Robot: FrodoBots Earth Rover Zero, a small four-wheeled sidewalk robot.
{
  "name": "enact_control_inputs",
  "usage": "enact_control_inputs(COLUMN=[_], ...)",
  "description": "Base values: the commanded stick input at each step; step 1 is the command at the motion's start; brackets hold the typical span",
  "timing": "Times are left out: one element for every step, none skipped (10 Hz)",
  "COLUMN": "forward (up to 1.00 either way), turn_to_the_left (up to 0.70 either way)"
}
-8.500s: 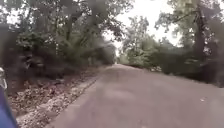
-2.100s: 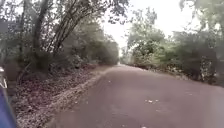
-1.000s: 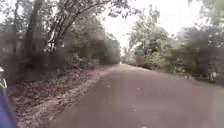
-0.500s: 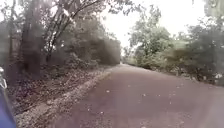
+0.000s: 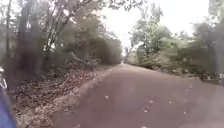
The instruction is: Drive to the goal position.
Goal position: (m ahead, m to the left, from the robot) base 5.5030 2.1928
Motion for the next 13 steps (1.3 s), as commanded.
enact_control_inputs(forward=[0.7, 0.7, 0.7, 0.7, 0.7, 0.7, 0.7, 0.7, 0.7, 0.7, 0.7, 0.7, 0.7], turn_to_the_left=[-0.01, -0.01, -0.01, -0.01, -0.01, -0.01, -0.01, -0.01, -0.01, -0.01, -0.01, -0.01, -0.01])
